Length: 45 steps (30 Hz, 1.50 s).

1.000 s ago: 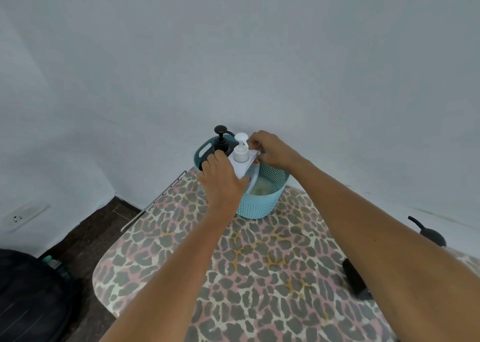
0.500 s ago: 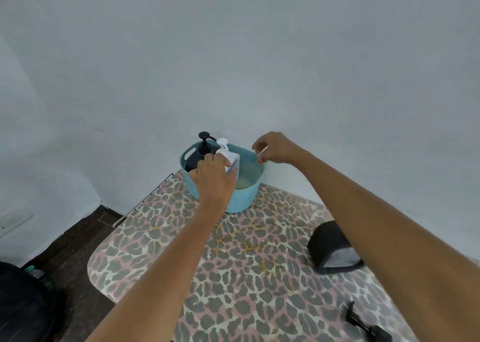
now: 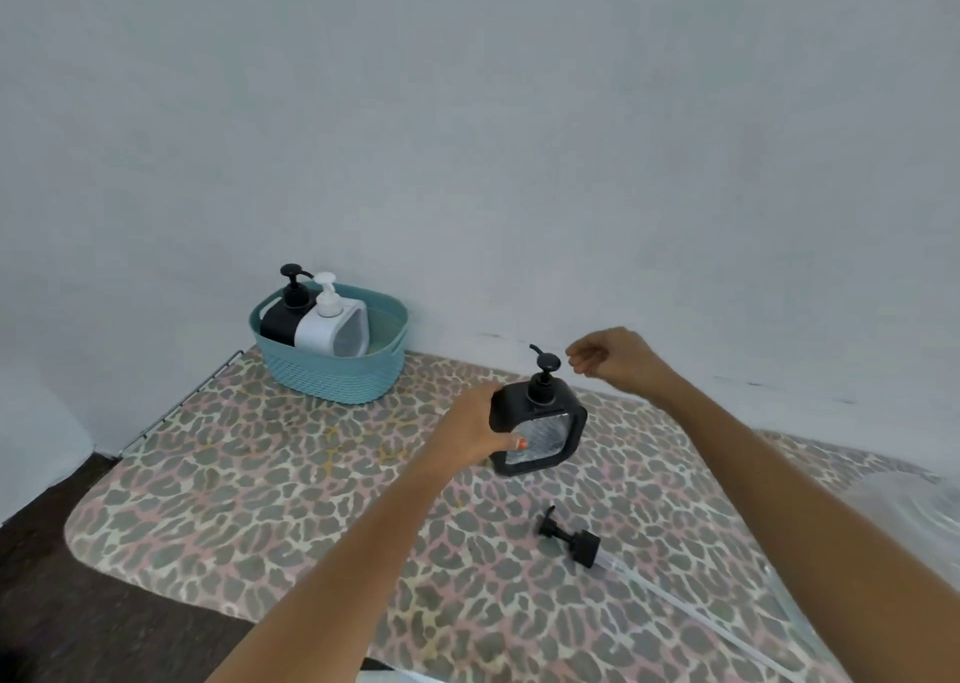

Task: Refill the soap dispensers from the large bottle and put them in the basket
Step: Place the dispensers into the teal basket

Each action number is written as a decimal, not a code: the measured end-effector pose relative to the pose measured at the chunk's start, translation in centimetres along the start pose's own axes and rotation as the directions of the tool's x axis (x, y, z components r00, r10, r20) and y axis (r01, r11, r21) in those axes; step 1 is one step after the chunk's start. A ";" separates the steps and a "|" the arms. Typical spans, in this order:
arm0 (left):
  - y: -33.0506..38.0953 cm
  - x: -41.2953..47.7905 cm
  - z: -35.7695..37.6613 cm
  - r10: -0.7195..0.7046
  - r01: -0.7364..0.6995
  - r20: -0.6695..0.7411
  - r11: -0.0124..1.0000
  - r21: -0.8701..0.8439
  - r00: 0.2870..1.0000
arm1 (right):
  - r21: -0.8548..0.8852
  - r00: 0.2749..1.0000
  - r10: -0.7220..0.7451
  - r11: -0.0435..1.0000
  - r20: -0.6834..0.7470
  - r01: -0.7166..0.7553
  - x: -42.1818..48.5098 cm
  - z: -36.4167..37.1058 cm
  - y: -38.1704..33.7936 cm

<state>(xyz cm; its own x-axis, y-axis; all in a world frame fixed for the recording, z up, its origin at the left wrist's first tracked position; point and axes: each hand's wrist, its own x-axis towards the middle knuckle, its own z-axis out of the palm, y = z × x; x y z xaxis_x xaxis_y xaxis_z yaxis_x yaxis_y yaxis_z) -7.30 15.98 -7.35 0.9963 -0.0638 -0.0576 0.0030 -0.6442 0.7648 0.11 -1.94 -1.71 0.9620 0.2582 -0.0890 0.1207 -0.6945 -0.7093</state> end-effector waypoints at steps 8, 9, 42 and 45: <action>0.4 -0.1 1.9 0.020 -0.032 -0.209 0.998 -0.053 0.978 | -0.074 0.989 -0.101 0.991 0.108 0.109 -1.0 4.2 4.3; 0.3 -0.1 1.9 0.020 -0.034 -0.210 0.997 -0.062 0.977 | -0.064 0.988 -0.116 0.990 0.103 0.123 -0.9 4.4 4.4; -5.0 4.5 -14.7 -0.059 0.036 -0.761 0.998 -0.047 0.646 | 0.116 0.791 -0.441 0.893 0.423 0.436 16.7 8.3 -15.6; -5.3 4.8 -14.0 -0.053 0.044 -0.764 0.999 -0.033 0.643 | 0.072 0.782 -0.418 0.897 0.463 0.437 16.9 8.0 -15.5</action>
<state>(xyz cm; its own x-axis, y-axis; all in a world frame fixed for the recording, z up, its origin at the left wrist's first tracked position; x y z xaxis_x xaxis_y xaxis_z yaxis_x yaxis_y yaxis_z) -1.36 29.73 -2.69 0.7057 0.5760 0.4127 0.0493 -0.6209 0.7824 12.51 18.50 2.18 0.5882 0.8030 -0.0963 0.5108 -0.4612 -0.7255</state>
